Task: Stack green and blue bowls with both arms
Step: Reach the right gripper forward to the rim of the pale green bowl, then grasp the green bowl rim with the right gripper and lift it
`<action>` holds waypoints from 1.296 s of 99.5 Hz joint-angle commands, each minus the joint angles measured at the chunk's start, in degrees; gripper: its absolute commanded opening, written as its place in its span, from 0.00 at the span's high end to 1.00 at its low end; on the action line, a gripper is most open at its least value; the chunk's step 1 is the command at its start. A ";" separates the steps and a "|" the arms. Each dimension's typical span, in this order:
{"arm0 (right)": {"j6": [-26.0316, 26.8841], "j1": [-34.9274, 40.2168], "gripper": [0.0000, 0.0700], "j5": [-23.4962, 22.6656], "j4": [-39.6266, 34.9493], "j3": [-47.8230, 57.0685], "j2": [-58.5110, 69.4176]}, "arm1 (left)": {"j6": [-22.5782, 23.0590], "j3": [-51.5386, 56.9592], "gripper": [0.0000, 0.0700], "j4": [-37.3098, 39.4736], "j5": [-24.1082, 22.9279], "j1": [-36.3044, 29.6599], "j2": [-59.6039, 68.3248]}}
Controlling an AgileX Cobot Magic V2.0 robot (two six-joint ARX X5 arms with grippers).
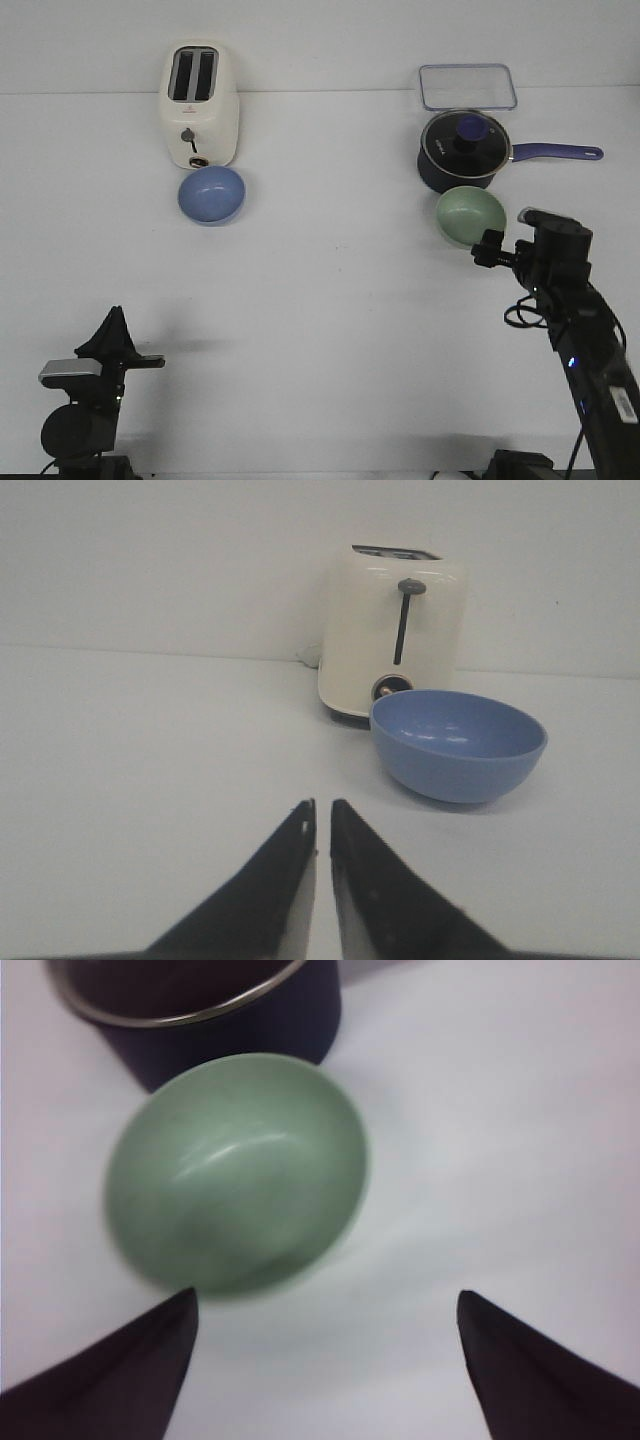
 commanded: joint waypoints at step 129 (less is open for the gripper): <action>-3.34 3.17 1.00 -17.31 -9.01 11.91 3.43 | 0.59 -1.16 0.98 0.59 -0.11 0.04 -0.09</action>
